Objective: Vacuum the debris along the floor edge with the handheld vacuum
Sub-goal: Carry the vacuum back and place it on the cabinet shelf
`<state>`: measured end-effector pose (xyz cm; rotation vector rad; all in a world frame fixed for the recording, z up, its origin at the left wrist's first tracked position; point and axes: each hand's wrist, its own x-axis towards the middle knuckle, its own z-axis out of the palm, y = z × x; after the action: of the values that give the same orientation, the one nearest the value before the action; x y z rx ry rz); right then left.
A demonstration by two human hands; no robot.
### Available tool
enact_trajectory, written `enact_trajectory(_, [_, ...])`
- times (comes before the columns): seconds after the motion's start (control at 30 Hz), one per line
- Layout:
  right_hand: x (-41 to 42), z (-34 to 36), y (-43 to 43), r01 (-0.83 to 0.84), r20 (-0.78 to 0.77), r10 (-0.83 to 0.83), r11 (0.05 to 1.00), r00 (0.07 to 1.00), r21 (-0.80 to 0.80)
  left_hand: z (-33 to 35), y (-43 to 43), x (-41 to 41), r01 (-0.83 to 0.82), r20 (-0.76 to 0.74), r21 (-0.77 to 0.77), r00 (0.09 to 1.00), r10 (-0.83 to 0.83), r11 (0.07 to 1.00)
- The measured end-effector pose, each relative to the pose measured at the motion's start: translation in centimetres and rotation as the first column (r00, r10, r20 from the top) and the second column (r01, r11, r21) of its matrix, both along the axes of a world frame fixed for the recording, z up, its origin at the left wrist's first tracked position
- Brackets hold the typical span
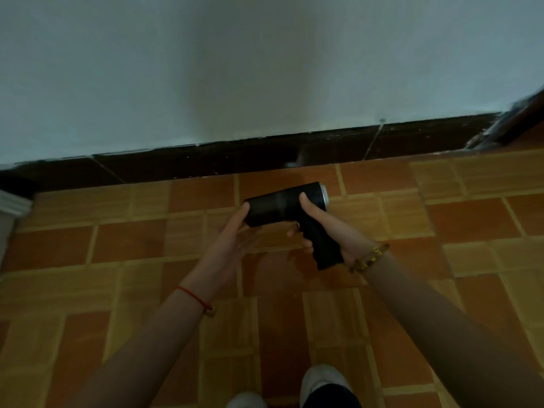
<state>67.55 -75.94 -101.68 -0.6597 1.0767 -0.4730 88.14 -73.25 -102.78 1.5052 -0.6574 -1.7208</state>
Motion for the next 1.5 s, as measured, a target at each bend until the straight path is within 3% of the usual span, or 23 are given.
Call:
enact_trajectory(0.27, [5.7, 0.1, -0.5, -0.165, 0.078, 0.163, 0.986, 0.983, 0.013, 2.2, 1.9, 4.0, -0.257, -0.128, -0.022, 0.959, 0.252, 0.966])
enact_trajectory(0.5, [8.7, 0.2, -0.1, -0.229, 0.129, 0.226, 0.973, 0.965, 0.005, 2.8, 3.3, 6.3, -0.401, -0.129, -0.037, 0.910, 0.393, 0.916])
enact_trajectory(0.87, [12.2, 0.0, 0.9, -0.347, 0.170, 0.340, 0.938, 0.925, 0.009, 2.8, 5.5, 9.2, -0.464, -0.184, -0.063, 0.876, 0.447, 0.883])
enact_trajectory(1.5, [14.0, 1.2, 0.5, -0.335, 0.132, 0.334, 0.942, 0.933, -0.013, 3.9, 5.1, 10.3, -0.514, -0.209, -0.028, 0.842, 0.498, 0.858])
